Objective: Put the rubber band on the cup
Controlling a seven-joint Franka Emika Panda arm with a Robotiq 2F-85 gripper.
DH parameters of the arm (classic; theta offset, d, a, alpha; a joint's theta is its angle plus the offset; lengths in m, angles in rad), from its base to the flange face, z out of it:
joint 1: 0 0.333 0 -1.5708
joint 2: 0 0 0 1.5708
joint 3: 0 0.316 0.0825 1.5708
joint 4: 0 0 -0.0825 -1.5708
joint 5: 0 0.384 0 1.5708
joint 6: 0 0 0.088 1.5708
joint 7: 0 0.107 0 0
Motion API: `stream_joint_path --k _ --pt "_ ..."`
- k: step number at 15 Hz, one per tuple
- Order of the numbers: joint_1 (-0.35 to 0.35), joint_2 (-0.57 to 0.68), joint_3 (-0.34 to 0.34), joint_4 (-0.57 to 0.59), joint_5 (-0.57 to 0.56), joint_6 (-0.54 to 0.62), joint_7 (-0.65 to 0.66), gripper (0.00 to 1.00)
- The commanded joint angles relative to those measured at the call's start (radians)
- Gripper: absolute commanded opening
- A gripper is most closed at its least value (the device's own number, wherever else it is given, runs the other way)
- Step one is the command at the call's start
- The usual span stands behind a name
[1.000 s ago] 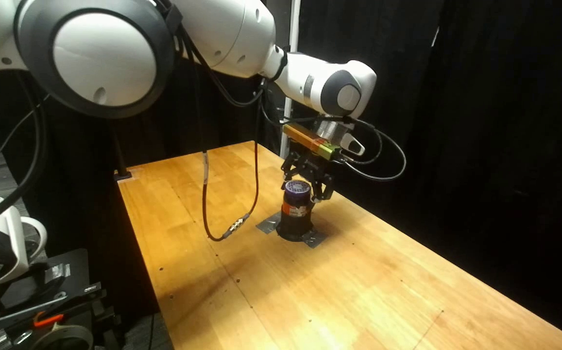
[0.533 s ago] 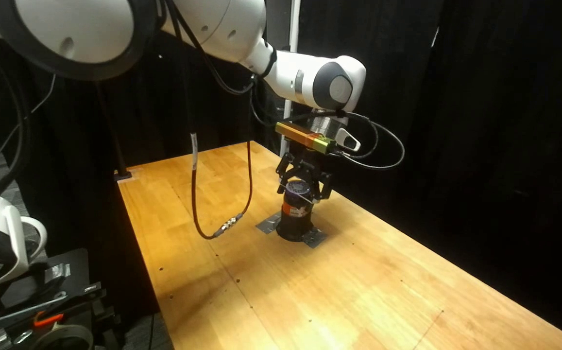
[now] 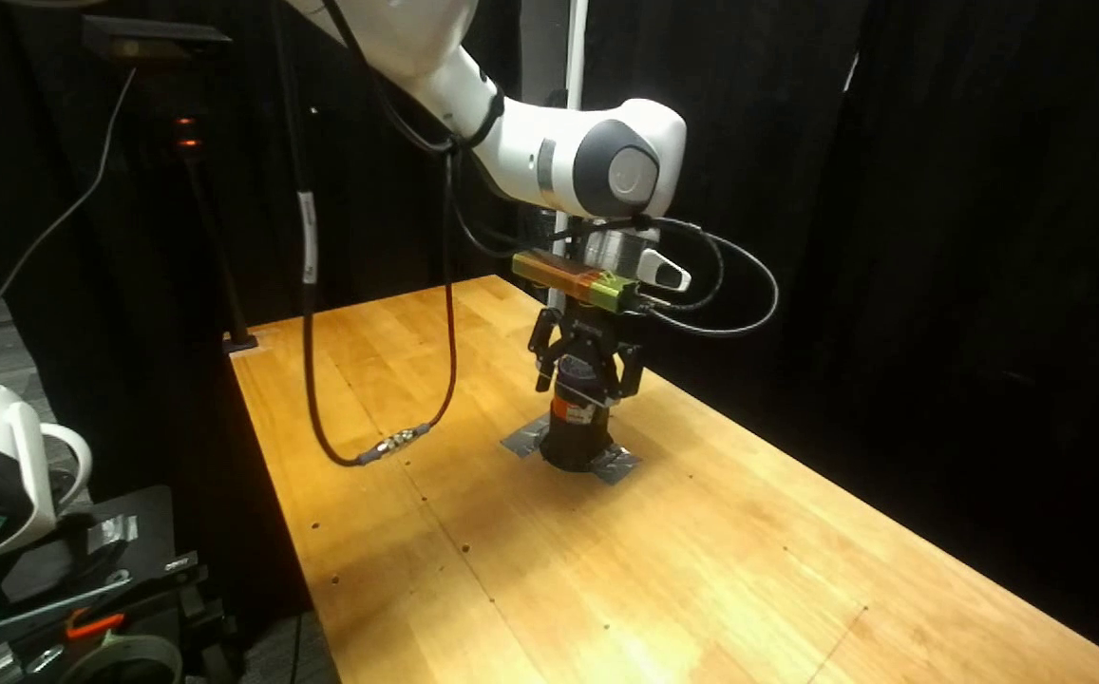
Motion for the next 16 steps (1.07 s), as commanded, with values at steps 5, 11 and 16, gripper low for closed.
stream_joint_path --k 5,11,16 --pt "-0.004 -0.249 -0.013 -0.454 -0.067 0.502 0.000 0.36" --pt "-0.008 -0.402 -0.045 -0.780 -0.118 0.934 0.007 0.10" --pt "-0.003 -0.495 -0.136 -1.070 -0.278 1.362 0.001 0.15"
